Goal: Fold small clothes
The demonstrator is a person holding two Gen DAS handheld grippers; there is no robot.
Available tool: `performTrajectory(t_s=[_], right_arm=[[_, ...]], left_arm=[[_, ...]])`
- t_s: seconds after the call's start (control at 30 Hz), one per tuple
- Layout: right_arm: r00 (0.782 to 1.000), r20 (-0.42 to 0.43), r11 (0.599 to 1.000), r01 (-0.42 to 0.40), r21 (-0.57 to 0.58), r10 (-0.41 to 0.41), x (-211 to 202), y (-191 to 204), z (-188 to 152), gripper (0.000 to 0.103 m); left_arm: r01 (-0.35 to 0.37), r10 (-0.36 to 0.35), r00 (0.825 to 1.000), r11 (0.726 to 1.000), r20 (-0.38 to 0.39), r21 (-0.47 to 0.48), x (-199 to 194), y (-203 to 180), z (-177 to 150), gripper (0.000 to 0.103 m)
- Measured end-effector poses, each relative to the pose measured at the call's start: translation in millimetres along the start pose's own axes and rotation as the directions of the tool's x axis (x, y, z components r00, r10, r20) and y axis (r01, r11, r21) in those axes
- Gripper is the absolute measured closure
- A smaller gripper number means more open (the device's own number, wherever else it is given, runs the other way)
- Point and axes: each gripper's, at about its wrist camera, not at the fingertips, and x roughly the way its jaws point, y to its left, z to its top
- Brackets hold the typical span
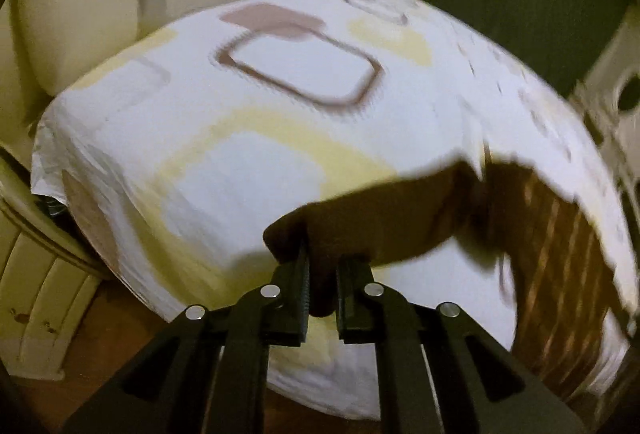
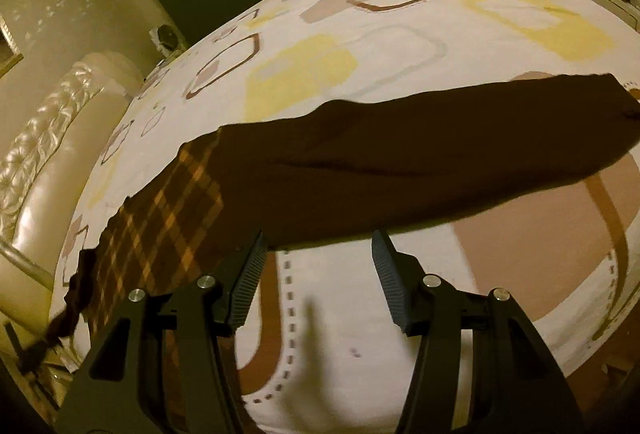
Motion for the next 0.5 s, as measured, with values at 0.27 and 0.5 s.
performTrajectory(t_s=[0.27, 0.5], right_arm=[[1.0, -0.02, 0.999, -0.004, -0.041, 0.003, 21, 37, -8, 0.049], [1.0, -0.003, 0.992, -0.001, -0.124, 0.001, 27, 68, -13, 0.049]], left_arm=[[-0.001, 0.005, 1.0, 0.982, 0.023, -0.191, 2, 62, 57, 0.093], [-0.007, -0.009, 0.999, 0.948, -0.051, -0.319, 14, 113, 42, 0.093]])
